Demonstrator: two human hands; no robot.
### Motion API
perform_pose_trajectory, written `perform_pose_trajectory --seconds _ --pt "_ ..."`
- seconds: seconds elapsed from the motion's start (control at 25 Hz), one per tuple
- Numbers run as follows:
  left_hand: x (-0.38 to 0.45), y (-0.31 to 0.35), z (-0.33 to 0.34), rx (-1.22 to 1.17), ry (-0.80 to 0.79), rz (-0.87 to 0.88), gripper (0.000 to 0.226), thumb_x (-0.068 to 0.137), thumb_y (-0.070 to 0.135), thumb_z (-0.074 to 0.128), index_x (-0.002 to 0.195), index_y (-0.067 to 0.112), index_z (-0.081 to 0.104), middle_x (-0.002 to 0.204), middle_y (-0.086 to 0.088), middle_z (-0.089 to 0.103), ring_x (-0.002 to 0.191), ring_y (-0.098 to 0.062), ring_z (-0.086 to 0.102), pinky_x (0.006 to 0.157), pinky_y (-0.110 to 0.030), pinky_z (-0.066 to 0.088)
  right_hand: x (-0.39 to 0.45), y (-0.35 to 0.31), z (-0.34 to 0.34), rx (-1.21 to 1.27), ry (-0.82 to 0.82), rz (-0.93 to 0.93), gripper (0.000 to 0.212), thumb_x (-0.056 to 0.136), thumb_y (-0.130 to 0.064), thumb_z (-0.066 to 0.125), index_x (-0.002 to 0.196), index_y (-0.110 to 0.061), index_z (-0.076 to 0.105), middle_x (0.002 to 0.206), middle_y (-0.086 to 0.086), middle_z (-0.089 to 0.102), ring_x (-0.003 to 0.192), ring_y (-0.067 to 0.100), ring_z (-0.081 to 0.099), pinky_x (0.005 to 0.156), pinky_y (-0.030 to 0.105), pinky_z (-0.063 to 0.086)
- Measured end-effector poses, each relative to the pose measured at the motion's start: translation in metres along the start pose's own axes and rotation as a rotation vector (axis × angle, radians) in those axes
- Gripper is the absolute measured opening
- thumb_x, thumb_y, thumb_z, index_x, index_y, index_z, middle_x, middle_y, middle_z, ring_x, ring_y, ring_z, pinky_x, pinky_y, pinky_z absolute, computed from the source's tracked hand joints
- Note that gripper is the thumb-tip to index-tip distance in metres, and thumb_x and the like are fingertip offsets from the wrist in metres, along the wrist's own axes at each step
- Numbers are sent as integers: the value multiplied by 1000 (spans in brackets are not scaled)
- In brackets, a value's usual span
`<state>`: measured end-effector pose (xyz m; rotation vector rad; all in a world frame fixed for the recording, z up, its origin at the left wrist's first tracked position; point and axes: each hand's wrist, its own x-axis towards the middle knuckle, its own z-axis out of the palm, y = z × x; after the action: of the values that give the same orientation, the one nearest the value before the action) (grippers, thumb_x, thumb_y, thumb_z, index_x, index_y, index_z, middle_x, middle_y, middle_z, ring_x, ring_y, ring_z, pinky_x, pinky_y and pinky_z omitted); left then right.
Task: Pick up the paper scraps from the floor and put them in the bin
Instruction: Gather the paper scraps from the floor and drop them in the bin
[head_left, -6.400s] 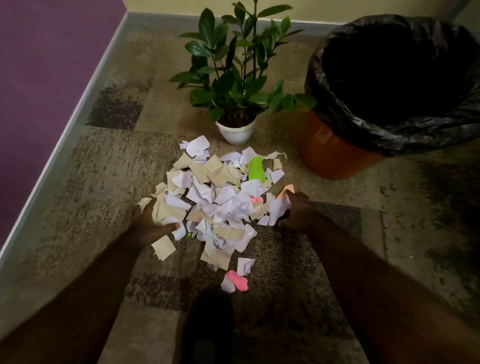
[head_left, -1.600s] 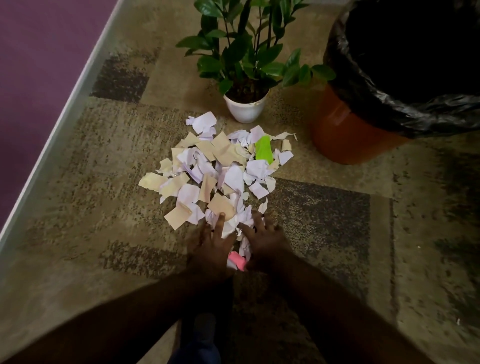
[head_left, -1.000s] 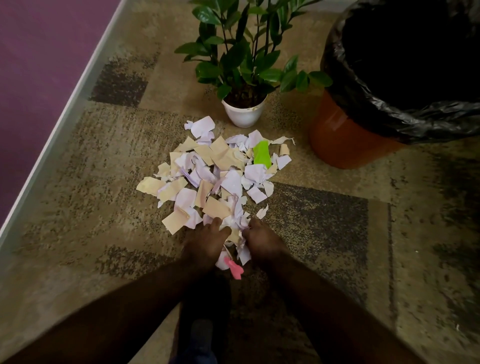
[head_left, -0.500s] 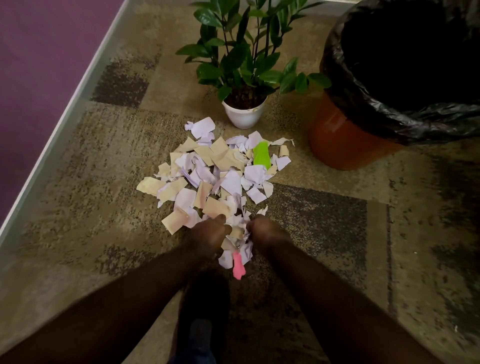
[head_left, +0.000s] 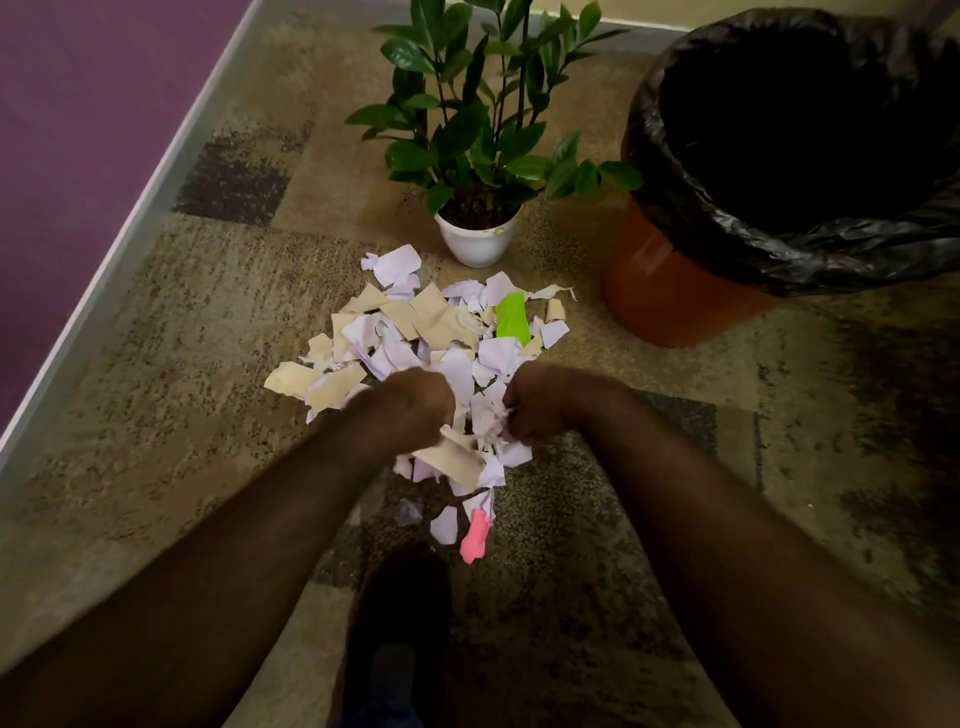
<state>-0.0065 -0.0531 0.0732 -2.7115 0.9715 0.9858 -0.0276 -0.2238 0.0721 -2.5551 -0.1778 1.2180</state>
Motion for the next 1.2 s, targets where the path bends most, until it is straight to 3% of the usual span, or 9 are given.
perform_pose_trajectory --seconds 0.12,0.24,0.44,0.56,0.68,0.84,1.0,1.12,1.2 --pt "-10 1 -38 -140 53 -7 21 80 21 73 101 17 72 99 2 70 78 -11 64 69 -18 40 -20 7 -32 199 -20 66 16 85 -17 71 75 -13 59 79 5 74 64 17 68 65 24 53" --pt "-24 5 -80 -205 155 -13 17 77 21 75 94 20 72 61 21 51 50 6 47 50 -9 35 -49 10 -62 455 27 100 30 84 -4 72 66 -13 49 69 10 64 70 25 66 76 36 58" --pt "-50 19 -147 -224 339 26 14 77 23 76 86 32 68 75 21 51 69 1 50 54 -15 30 -119 21 -115 599 204 121 13 78 -6 75 82 -2 64 66 5 72 56 9 70 49 19 57" --pt "-66 31 -179 -260 423 84 20 77 23 74 78 38 60 72 21 52 67 2 50 53 -17 32 -158 33 -136 528 358 106 21 75 -16 79 90 -4 73 79 5 77 68 9 73 57 19 59" --pt "-68 42 -201 -318 581 123 18 78 20 72 85 33 62 74 19 53 68 2 52 54 -16 36 -187 53 -147 592 506 108 15 72 -21 79 84 -12 76 74 0 77 62 4 71 50 15 53" --pt "-39 62 -222 -482 895 147 20 88 23 64 108 26 63 100 10 59 82 -2 59 62 -15 46 -201 92 -147 514 811 240 22 74 -33 80 85 -15 76 83 9 76 78 18 71 74 30 56" --pt "20 96 -234 -598 1120 195 19 90 26 59 107 19 66 103 6 66 95 -3 61 76 -17 53 -175 122 -129 571 1088 367 28 79 -30 78 83 -3 72 75 15 72 57 3 51 48 14 38" --pt "60 127 -232 -579 1174 196 18 88 24 64 105 22 68 107 5 68 91 0 58 68 -2 45 -148 135 -116 676 1275 452 24 75 -32 81 82 -10 74 63 -4 62 59 0 51 53 19 40" --pt "83 142 -227 -557 1125 215 17 85 20 67 100 23 71 107 3 69 92 -6 62 76 -14 53 -134 141 -110 703 1322 513 33 69 -32 84 93 -10 76 77 1 65 73 8 55 63 27 45"
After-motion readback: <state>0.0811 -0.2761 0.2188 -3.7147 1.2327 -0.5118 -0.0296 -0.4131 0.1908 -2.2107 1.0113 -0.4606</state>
